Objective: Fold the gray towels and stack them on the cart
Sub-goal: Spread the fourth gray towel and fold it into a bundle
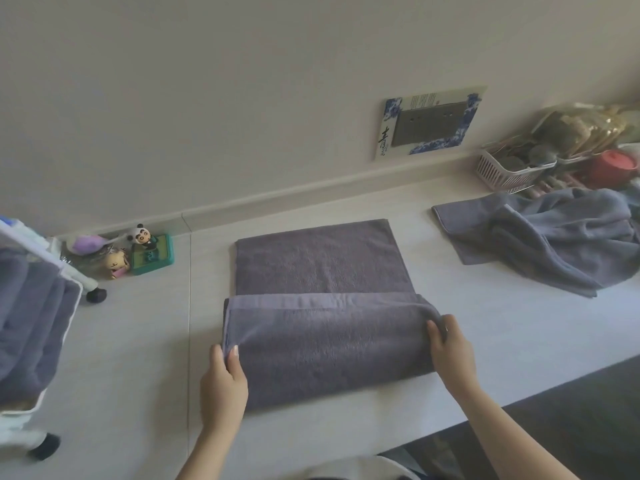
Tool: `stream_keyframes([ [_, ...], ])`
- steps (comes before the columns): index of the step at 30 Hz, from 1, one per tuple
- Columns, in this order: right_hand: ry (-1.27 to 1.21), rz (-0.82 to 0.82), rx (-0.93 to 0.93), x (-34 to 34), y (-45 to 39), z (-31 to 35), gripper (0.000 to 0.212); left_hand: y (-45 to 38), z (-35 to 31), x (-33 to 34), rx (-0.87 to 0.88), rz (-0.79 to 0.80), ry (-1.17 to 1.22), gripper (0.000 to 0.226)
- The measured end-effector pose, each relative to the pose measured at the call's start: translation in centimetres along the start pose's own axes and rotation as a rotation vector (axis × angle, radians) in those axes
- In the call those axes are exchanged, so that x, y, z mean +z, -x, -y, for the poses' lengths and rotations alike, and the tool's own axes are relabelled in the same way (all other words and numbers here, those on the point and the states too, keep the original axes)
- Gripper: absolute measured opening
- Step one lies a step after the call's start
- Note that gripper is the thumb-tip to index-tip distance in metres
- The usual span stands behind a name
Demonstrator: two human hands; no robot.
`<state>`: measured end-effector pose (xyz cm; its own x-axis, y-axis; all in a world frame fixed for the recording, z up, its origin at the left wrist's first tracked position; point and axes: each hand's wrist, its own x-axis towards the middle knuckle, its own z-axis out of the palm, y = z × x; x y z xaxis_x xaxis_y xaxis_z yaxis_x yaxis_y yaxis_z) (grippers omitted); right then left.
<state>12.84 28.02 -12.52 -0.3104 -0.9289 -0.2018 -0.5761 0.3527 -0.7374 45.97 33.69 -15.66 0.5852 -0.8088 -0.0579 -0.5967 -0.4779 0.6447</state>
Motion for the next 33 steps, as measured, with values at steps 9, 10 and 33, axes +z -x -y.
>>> stream_keyframes([
  [9, 0.271, 0.110, 0.028, 0.9, -0.1, -2.2, 0.018, 0.9, 1.7, 1.6, -0.039, 0.102, -0.260, 0.022],
  [10, 0.276, 0.109, 0.031, 1.0, -0.1, -2.1, 0.017, 1.0, 1.7, 1.6, -0.036, 0.085, -0.259, 0.021],
  [33, 0.761, 0.200, -0.465, 6.4, 0.5, -3.8, 0.058, 2.9, 0.5, 5.8, 0.539, 0.283, -0.603, 0.065],
])
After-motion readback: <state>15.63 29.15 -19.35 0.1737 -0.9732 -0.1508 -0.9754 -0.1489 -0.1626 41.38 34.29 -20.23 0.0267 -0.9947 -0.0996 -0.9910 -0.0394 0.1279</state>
